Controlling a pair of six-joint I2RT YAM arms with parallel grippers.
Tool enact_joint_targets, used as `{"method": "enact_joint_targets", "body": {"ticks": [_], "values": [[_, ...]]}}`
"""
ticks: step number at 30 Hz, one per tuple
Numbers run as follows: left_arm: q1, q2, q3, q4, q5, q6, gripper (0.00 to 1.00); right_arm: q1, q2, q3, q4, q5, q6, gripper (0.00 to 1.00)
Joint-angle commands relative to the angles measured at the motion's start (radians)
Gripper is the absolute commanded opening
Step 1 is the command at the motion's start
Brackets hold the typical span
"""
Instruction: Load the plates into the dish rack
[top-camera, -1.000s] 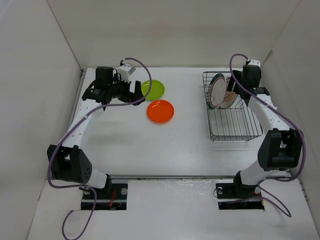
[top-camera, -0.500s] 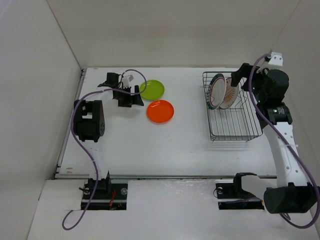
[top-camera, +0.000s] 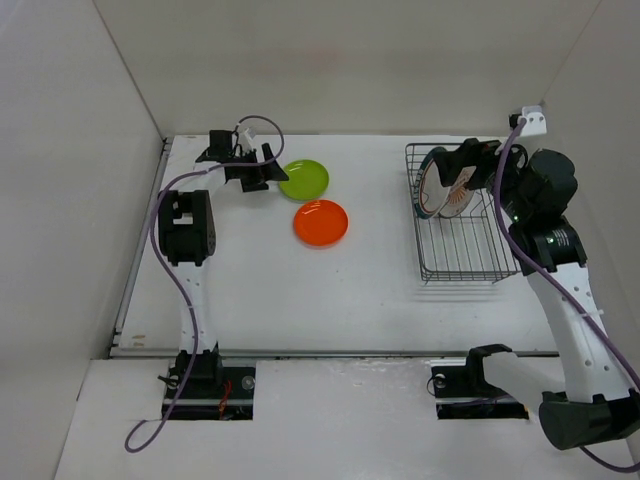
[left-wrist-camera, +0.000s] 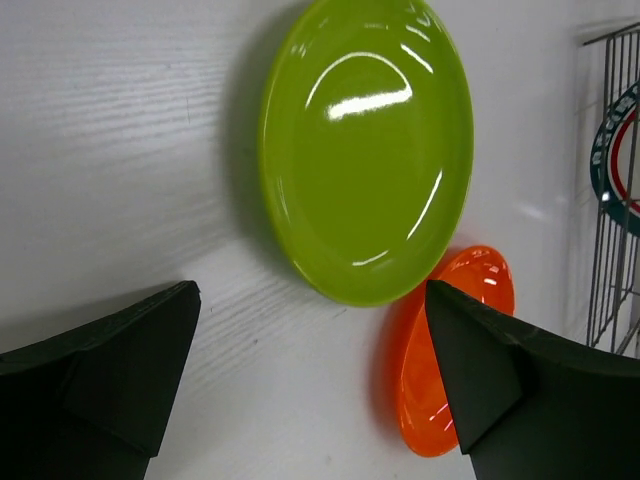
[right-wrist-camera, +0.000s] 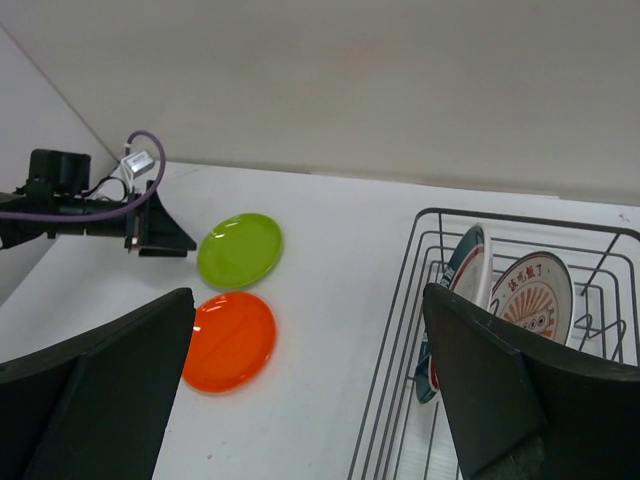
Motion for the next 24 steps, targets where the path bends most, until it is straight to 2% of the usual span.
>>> {"method": "enact_joint_targets", "body": {"ticks": [1, 4, 9, 10, 12, 13, 15, 19, 21, 24], "values": [[-0.008, 0.08, 0.069, -0.012, -0.034, -0.063, 0.94, 0.018, -0.013, -0.003, 0.044, -0.018, -0.014, 1.0], [-0.021, 0.126, 0.151, -0.054, -0.078, -0.063, 0.88, 0.038, 0.005, -0.003, 0.033, -0.009, -0.014, 1.0], [-0.039, 0.198, 0.245, -0.104, -0.097, -0.072, 0.71, 0.068, 0.015, -0.012, 0.033, 0.012, -0.014, 1.0], [-0.039, 0.21, 0.245, -0.104, -0.097, -0.083, 0.6, 0.068, 0.025, -0.013, 0.033, 0.021, -0.023, 1.0], [-0.039, 0.221, 0.273, -0.113, -0.097, -0.083, 0.51, 0.068, 0.035, -0.013, 0.024, 0.021, -0.023, 1.0], [-0.039, 0.221, 0.273, -0.113, -0.097, -0.092, 0.41, 0.078, 0.044, -0.013, 0.024, 0.021, -0.023, 1.0], [-0.039, 0.221, 0.285, -0.124, -0.111, -0.092, 0.3, 0.078, 0.053, -0.013, 0.024, 0.021, -0.023, 1.0], [-0.039, 0.241, 0.308, -0.154, -0.109, -0.103, 0.0, 0.096, 0.064, -0.013, 0.013, 0.012, -0.023, 1.0], [-0.039, 0.23, 0.308, -0.141, -0.05, -0.115, 0.0, 0.096, 0.075, -0.035, 0.022, -0.011, -0.014, 1.0], [-0.004, 0.197, 0.409, -0.098, 0.092, -0.138, 0.0, 0.107, 0.114, -0.1, 0.081, -0.075, -0.003, 1.0]]}}
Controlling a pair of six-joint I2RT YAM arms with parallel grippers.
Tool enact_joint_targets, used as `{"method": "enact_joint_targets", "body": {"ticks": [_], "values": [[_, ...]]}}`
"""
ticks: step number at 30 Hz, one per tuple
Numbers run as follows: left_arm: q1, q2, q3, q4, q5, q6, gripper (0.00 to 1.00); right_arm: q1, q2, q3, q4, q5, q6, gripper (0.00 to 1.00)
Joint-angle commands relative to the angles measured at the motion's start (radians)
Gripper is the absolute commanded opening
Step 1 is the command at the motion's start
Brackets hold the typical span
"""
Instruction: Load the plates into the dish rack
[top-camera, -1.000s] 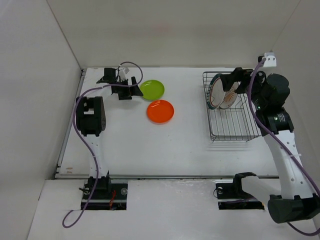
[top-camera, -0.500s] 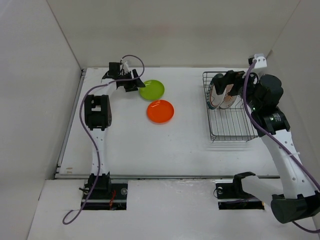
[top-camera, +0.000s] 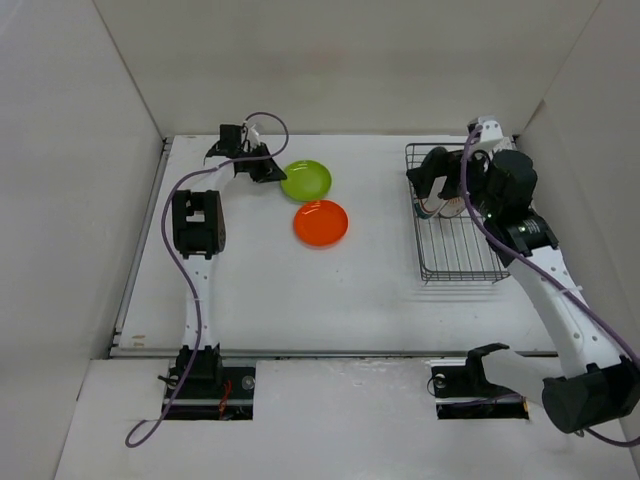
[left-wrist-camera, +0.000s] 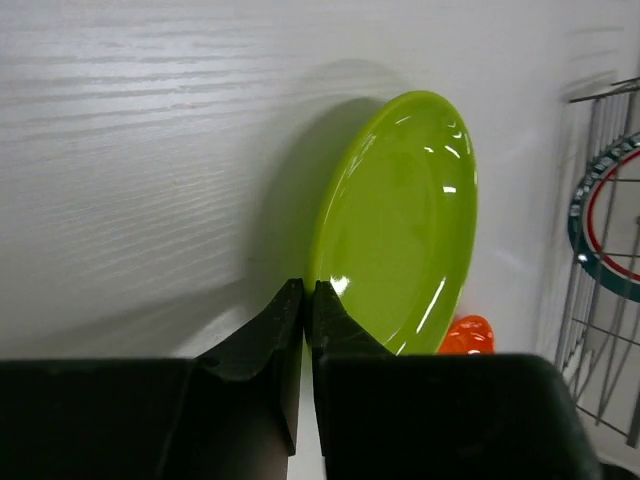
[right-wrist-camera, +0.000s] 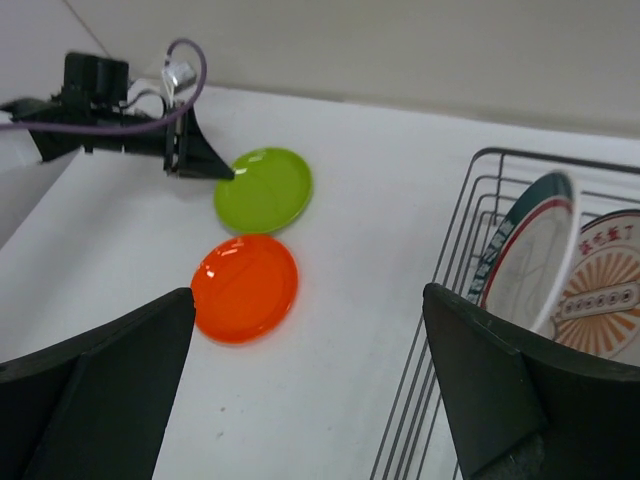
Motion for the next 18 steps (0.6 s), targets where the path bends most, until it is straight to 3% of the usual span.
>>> {"method": "enact_joint_targets", "body": {"ticks": [1, 6, 7, 10, 13, 17, 18], "values": [[0.043, -0.045, 0.099, 0.036, 0.157, -0.035, 0.0, 0.028, 0.045, -0.059, 0.081, -0.076, 0.004, 1.0], [0.094, -0.212, 0.078, 0.271, 0.345, -0.219, 0.0, 0.126, 0.022, -0.149, 0.196, -0.033, 0.028, 1.0], [0.094, -0.25, 0.078, 0.337, 0.433, -0.244, 0.0, 0.126, 0.022, -0.149, 0.196, -0.024, 0.028, 1.0], [0.094, -0.331, 0.023, 0.389, 0.573, -0.247, 0.0, 0.137, 0.022, -0.131, 0.196, -0.059, 0.037, 1.0], [0.073, -0.433, -0.166, 0.389, 0.636, -0.169, 0.0, 0.137, 0.031, -0.119, 0.248, -0.134, 0.038, 1.0], [0.027, -0.612, -0.303, 0.165, 0.618, 0.111, 0.0, 0.137, 0.09, -0.07, 0.277, -0.198, 0.105, 1.0], [-0.004, -0.638, -0.312, 0.036, 0.571, 0.249, 0.0, 0.137, 0.101, -0.07, 0.298, -0.23, 0.117, 1.0]]}}
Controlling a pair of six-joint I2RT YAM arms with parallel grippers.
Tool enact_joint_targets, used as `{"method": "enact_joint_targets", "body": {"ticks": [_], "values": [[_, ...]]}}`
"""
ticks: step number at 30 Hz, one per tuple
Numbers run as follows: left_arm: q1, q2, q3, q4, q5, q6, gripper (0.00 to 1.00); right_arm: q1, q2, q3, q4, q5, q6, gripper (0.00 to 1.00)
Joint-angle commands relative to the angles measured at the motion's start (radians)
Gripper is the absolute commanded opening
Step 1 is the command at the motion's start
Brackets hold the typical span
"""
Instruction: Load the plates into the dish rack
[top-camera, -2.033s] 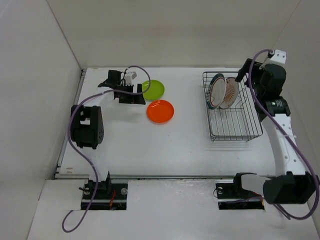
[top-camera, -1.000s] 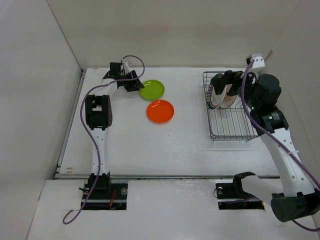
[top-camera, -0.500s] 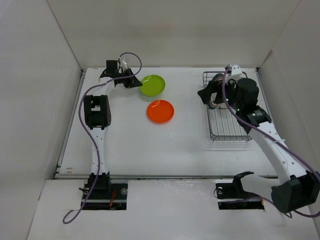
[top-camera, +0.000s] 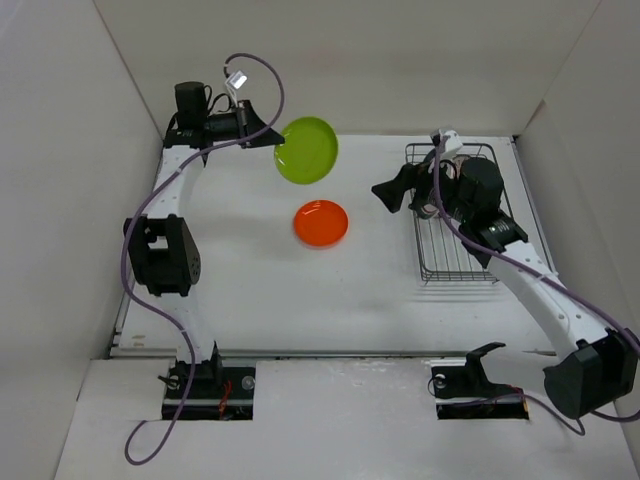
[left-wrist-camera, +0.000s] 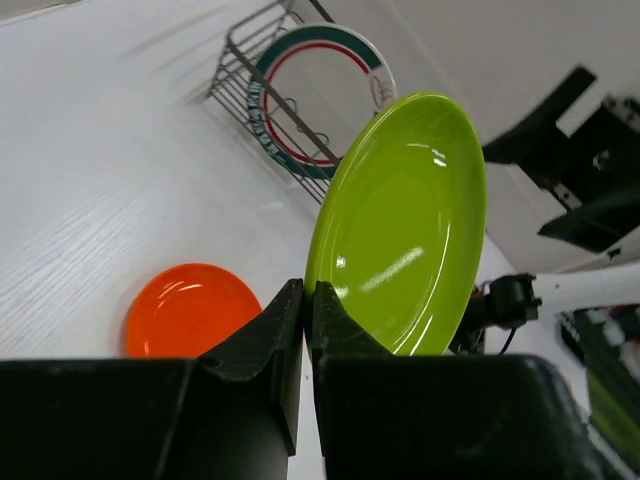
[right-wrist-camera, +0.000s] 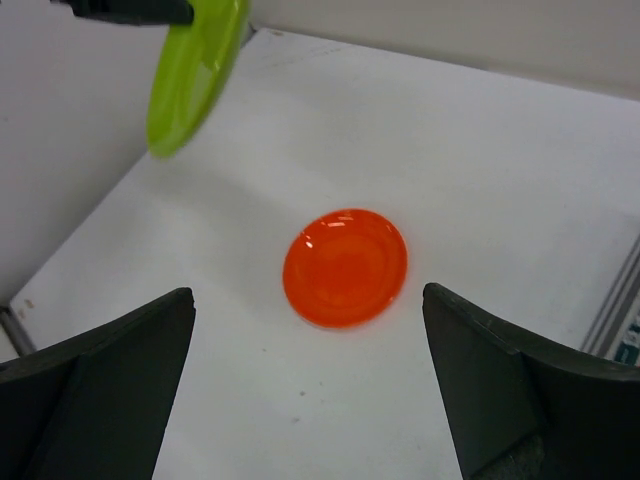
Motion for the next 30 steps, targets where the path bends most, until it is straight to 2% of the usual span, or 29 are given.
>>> {"method": "enact_joint_targets", "body": {"ticks": [1, 3, 7, 13, 17, 22, 23, 24, 27, 28, 29, 30], "values": [[-0.079, -0.121, -0.065, -0.244, 0.013, 0.333, 0.0, 0.015, 0.04, 0.075, 0.158, -0.107, 0.067, 1.0], [-0.114, -0.203, -0.117, -0.277, -0.086, 0.378, 0.0, 0.016, 0.055, 0.085, 0.19, -0.116, 0.108, 1.0], [-0.204, -0.325, -0.25, -0.217, -0.241, 0.364, 0.0, 0.034, 0.066, 0.095, 0.224, -0.13, 0.136, 1.0], [-0.272, -0.458, -0.349, -0.171, -0.294, 0.353, 0.0, 0.052, 0.089, 0.073, 0.224, -0.107, 0.166, 1.0], [-0.324, -0.512, -0.36, -0.148, -0.395, 0.375, 0.0, 0.072, 0.158, 0.064, 0.224, -0.144, 0.186, 0.92], [-0.324, -0.535, -0.369, -0.139, -0.384, 0.375, 0.0, 0.137, 0.198, 0.064, 0.224, -0.133, 0.186, 0.87], [-0.324, -0.535, -0.369, -0.139, -0.384, 0.375, 0.0, 0.137, 0.198, 0.064, 0.224, -0.133, 0.186, 0.83], [-0.324, -0.544, -0.378, -0.139, -0.384, 0.375, 0.0, 0.137, 0.198, 0.064, 0.224, -0.133, 0.186, 0.74], [-0.324, -0.544, -0.387, -0.13, -0.406, 0.384, 0.0, 0.137, 0.198, 0.075, 0.224, -0.133, 0.186, 0.09], [-0.324, -0.544, -0.387, -0.129, -0.419, 0.384, 0.0, 0.137, 0.189, 0.075, 0.224, -0.133, 0.186, 0.04], [-0.324, -0.544, -0.387, -0.129, -0.43, 0.395, 0.0, 0.137, 0.178, 0.075, 0.224, -0.124, 0.186, 0.04], [-0.324, -0.544, -0.387, -0.139, -0.446, 0.395, 0.13, 0.137, 0.155, 0.075, 0.224, -0.124, 0.186, 0.04]]}}
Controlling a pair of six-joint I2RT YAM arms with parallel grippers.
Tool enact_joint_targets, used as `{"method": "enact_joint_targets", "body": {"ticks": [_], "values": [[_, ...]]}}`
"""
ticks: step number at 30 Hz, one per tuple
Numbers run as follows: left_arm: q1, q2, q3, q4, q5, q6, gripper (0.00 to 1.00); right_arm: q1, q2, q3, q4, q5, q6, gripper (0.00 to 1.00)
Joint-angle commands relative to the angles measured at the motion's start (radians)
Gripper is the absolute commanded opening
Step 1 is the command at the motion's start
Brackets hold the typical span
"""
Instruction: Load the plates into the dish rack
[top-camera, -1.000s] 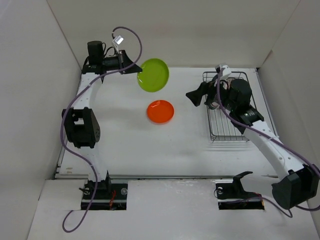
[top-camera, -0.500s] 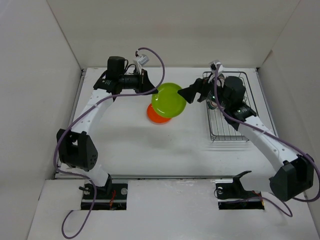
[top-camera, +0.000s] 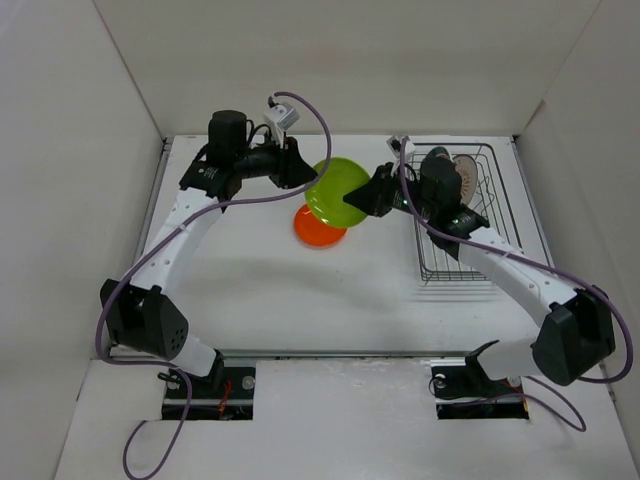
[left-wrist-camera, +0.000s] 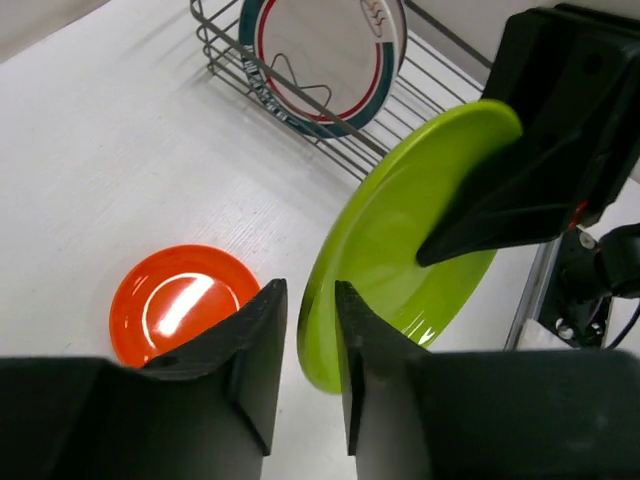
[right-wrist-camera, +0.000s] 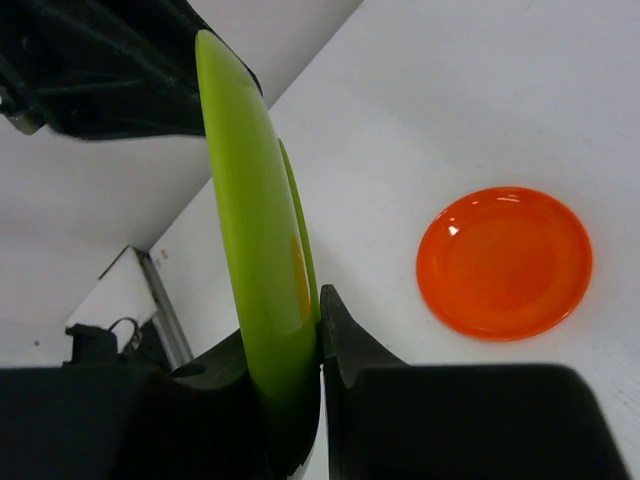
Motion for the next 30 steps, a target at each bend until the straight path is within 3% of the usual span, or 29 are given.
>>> {"method": "enact_joint_targets", "body": {"ticks": [1, 2, 4, 8, 10, 13, 14, 18, 24, 30], "values": [[-0.002, -0.025, -0.006, 0.03, -0.056, -0.007, 0.27, -0.013, -0.066, 0.032, 0.055, 0.035, -0.024, 0.01], [-0.002, -0.025, -0.006, 0.021, -0.079, 0.004, 0.42, -0.042, -0.08, 0.032, 0.055, 0.047, -0.024, 0.01], [-0.002, -0.014, -0.015, 0.021, -0.125, 0.004, 1.0, -0.083, -0.124, 0.041, -0.004, 0.085, -0.024, 0.01], [-0.002, -0.005, -0.004, 0.01, -0.264, 0.004, 1.0, -0.206, -0.175, 0.15, -0.242, 0.367, -0.111, 0.01], [-0.002, -0.005, 0.008, 0.001, -0.312, 0.004, 1.0, -0.28, -0.189, 0.23, -0.372, 0.62, -0.146, 0.01], [-0.002, 0.006, 0.031, -0.021, -0.354, 0.013, 1.0, -0.388, -0.189, 0.279, -0.426, 0.865, -0.22, 0.0], [-0.002, 0.006, 0.031, -0.03, -0.363, 0.023, 1.0, -0.421, -0.189, 0.279, -0.414, 0.884, -0.264, 0.0], [-0.002, 0.015, 0.031, -0.03, -0.351, 0.033, 1.0, -0.554, -0.198, 0.218, -0.301, 0.905, -0.342, 0.0], [-0.002, 0.033, 0.042, -0.06, -0.35, 0.064, 1.0, -0.645, -0.062, 0.233, -0.267, 0.764, -0.409, 0.0], [-0.002, 0.043, 0.042, -0.071, -0.35, 0.098, 1.0, -0.76, 0.023, 0.249, -0.216, 0.525, -0.421, 0.0]]}}
